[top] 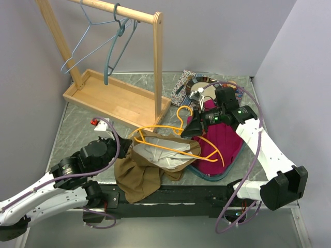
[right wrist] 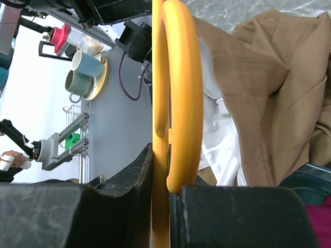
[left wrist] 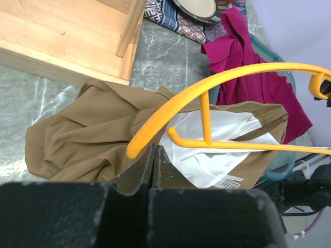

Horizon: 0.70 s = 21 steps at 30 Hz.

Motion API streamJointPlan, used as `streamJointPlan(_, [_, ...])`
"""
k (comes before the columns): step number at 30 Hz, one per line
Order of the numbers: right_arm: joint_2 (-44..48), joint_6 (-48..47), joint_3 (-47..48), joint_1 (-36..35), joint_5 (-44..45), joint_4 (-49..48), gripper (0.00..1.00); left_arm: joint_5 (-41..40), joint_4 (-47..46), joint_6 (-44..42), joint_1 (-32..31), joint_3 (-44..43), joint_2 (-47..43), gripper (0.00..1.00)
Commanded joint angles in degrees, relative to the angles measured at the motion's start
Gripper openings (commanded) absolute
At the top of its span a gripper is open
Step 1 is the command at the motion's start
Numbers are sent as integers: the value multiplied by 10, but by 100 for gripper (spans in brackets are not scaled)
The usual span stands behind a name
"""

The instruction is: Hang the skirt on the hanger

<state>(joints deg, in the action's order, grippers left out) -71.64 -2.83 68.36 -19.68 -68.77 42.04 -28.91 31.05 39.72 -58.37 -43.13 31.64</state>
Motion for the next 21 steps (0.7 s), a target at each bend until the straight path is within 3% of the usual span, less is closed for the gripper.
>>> streamJointPlan(1, [-1,12,4,3,-38,9,0,-12,-11,-34,1,-18,-4,1])
streamJointPlan(21, [5,112,-58,-3,-91,-81,0,-1,-55,-69,1,-18,8,1])
